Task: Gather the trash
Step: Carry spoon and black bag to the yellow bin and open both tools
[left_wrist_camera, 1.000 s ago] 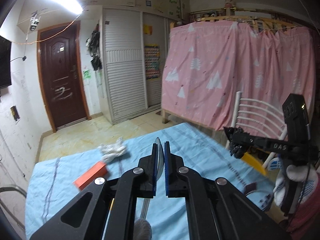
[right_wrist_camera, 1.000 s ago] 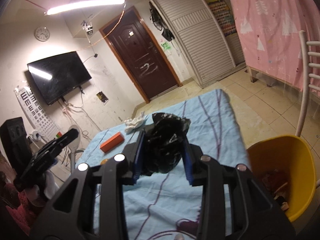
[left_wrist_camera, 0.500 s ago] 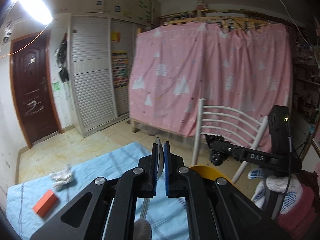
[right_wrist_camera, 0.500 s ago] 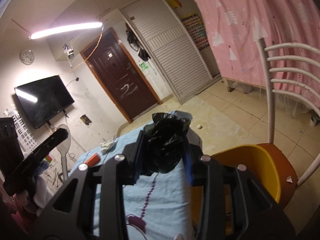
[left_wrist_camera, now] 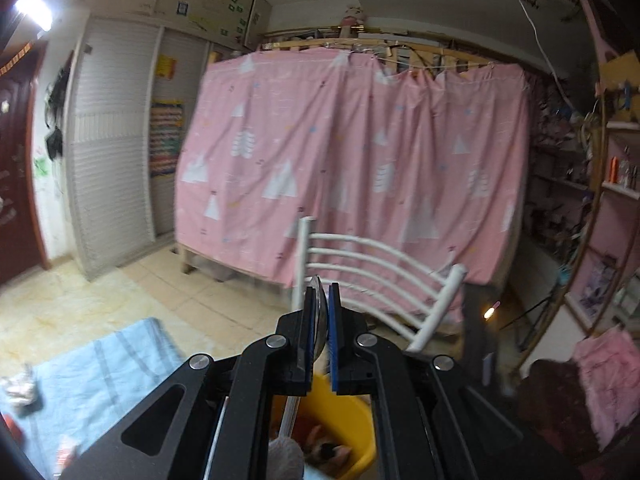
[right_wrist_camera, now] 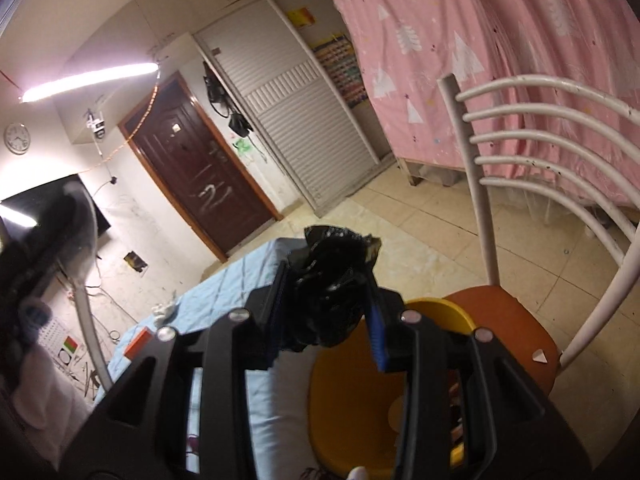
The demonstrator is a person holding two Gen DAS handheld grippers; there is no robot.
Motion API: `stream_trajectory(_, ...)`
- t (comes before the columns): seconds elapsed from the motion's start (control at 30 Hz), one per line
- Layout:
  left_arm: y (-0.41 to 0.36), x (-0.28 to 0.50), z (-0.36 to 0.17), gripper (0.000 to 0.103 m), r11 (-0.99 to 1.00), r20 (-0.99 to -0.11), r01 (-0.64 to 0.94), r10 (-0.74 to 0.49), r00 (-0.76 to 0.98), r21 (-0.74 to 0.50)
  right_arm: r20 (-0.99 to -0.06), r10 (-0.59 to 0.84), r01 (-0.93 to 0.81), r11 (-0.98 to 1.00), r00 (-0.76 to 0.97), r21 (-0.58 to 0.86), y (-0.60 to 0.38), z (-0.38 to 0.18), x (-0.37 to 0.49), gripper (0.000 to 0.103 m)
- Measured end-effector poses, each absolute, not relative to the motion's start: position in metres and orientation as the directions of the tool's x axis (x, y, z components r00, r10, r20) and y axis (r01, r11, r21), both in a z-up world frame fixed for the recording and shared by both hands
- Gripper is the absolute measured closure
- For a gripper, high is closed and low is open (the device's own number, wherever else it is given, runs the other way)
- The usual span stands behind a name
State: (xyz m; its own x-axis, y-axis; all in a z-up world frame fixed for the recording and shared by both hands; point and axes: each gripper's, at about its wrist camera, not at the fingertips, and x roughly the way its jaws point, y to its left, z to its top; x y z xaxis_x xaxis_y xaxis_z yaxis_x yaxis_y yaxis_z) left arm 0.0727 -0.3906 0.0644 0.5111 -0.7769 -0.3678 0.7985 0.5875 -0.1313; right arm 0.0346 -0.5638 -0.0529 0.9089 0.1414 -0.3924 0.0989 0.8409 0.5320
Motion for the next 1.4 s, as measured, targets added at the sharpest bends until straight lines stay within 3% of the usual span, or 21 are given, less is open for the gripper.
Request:
stream_trajectory(0.2,-0.423,0.094,0.049,0.103,0.54,-0.357,0.805,-0.823,0.443,-0.246,-0.434,0.107,0.144,0.85,0.895,0.507,-0.571,-0.068,0.041,0.07)
stream_trajectory(0.63,-0.454,0.136,0.005,0.103,0.578,-0.382,0.745,-0.805,0.454,-0.333,-0.468,0.111,0.173,0.835,0.877,0.523,-0.583,-0.088,0.051,0.066)
stream_trajectory(0.87,-0.454,0.15,-0.02,0.103,0.64,-0.481,0.697,-0.746,0.461,-0.325,-0.491,0.127,0.17,0.84,0.862,0.516,-0.578,-0.096,0.057,0.06)
stream_trajectory(0.9,-0.453,0.151,-0.023,0.096,0.645,-0.49,0.692,-0.74,0.46,-0.324,-0.497,0.13,0.171,0.841,0.858,0.514,-0.577,-0.098,0.058,0.058)
stream_trajectory(0.97,-0.448,0.15,-0.026,0.066,0.666,-0.504,0.677,-0.72,0.477,-0.312,-0.501,0.133,0.17,0.841,0.855,0.513,-0.576,-0.1,0.059,0.056)
stream_trajectory(1.0,-0.444,0.15,-0.027,0.041,0.674,-0.505,0.67,-0.715,0.484,-0.311,-0.501,0.133,0.169,0.841,0.855,0.513,-0.576,-0.101,0.059,0.055)
stream_trajectory(1.03,-0.44,0.149,-0.027,0.034,0.684,-0.502,0.659,-0.708,0.497,-0.312,-0.5,0.134,0.168,0.842,0.855,0.513,-0.576,-0.101,0.059,0.054)
stream_trajectory(1.4,-0.399,0.136,-0.013,0.033,0.717,-0.487,0.63,-0.682,0.545,-0.3,-0.48,0.154,0.13,0.851,0.864,0.508,-0.561,-0.09,0.058,0.039)
